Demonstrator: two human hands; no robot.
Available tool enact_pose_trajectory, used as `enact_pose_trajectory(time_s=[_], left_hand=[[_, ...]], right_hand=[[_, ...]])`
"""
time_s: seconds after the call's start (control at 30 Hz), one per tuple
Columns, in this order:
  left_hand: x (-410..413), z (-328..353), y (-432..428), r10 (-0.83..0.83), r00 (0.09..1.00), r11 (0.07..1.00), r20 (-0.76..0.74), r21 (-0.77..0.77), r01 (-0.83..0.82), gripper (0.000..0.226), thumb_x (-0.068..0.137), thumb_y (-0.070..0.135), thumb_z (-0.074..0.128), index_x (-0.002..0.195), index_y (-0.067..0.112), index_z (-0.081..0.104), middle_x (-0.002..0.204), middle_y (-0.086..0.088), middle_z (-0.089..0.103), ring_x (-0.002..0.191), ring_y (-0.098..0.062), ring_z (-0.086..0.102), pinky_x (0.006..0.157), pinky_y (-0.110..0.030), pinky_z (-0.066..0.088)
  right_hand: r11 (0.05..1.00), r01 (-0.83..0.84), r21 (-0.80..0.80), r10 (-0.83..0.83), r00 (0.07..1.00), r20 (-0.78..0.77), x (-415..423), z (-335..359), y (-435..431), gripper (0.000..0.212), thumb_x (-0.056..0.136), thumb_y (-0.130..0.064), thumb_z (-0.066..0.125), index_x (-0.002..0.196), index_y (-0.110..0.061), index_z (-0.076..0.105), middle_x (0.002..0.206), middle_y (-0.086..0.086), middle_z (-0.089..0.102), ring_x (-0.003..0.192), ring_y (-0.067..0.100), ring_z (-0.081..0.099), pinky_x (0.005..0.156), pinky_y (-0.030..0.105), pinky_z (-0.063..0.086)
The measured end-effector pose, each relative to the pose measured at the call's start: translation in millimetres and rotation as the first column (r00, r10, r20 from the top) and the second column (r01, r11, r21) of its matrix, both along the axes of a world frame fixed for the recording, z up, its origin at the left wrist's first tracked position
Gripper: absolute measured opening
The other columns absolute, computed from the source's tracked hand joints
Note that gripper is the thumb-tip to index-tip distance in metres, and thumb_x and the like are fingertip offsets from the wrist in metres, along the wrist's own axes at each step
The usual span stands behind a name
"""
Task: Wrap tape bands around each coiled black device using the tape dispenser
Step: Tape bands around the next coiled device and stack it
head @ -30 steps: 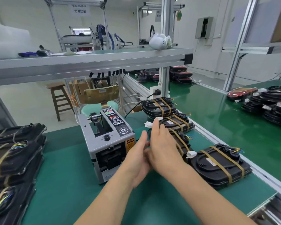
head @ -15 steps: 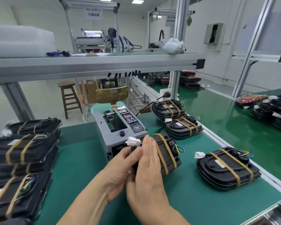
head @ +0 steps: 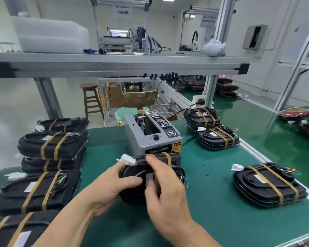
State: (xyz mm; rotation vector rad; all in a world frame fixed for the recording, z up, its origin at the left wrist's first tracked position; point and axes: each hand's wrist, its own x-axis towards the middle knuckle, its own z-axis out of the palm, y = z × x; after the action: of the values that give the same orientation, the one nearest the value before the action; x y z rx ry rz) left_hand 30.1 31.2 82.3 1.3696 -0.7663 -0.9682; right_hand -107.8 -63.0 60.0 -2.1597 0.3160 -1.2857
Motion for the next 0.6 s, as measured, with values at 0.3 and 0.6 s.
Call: enact_pose_trajectory(time_s=[0.3,0.6], left_hand=[[8,-14,22,0.054,0.991,0.998,0.123,0.018,-0.057,0.064,0.061,0.001,0.064,0.115,0.035,0.063,0.118,-0.005,0.069,0.109,-0.021,0.064,0.092,-0.035,0.048],[2,-12,25,0.168,0.978,0.984,0.123,0.038,-0.174,0.087,0.055,0.009,0.074,0.134,0.037,0.050,0.118,0.006,0.069,0.106,-0.016,0.067,0.083,-0.023,0.051]], right_hand=[[0.993,0.061,0.100,-0.045,0.987,-0.153,2,8,-40,0.063,0.078,-0.016,0.065,0.138,-0.012,0.051,0.139,-0.003,0.048,0.136,0.012,0.039,0.117,0.033,0.031],[0.974,-0.001,0.227,0.050,0.976,-0.212,5,1,-45,0.044,0.081,-0.013,0.074,0.111,-0.038,0.056,0.133,-0.022,0.040,0.130,-0.003,0.039,0.106,0.007,0.028]])
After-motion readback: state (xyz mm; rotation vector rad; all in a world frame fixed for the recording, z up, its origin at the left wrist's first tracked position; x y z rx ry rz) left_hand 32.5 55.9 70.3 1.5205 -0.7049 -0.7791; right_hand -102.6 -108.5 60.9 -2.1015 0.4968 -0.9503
